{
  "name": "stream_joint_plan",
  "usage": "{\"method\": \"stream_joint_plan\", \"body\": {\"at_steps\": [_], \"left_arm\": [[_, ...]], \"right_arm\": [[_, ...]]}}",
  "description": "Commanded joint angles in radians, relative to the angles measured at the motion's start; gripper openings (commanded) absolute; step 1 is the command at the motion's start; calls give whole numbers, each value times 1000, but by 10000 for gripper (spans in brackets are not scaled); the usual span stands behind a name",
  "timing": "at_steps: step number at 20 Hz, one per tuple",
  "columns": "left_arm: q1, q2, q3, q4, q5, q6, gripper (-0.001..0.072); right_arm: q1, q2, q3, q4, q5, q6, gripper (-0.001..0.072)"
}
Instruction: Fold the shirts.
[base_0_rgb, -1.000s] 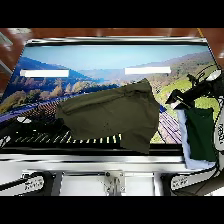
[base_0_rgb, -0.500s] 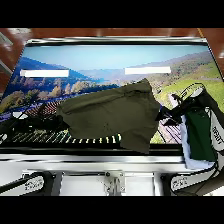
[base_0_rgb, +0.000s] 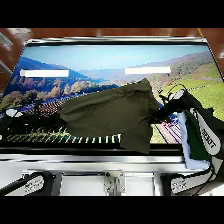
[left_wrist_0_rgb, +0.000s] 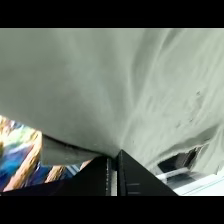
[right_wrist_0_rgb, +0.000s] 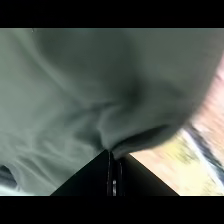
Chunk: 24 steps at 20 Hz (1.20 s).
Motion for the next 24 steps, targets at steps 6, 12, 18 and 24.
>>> {"method": "stream_joint_plan", "body": {"at_steps": [6,12,18,24], "left_arm": [[10,296,562,148,-132,8,40],[10,477,1136,154,-85,5,40],[10,576,1209,344,-295,-152,40],[10,574,982,348,-531,-232,41]], "right_arm": [[-18,399,367,4,-27,-193,55],[-19,760,678,-32,-358,-215,55],[-19,951,706,-184,-219,-147,55],[-19,853,705,-310,122,-87,55]]}}
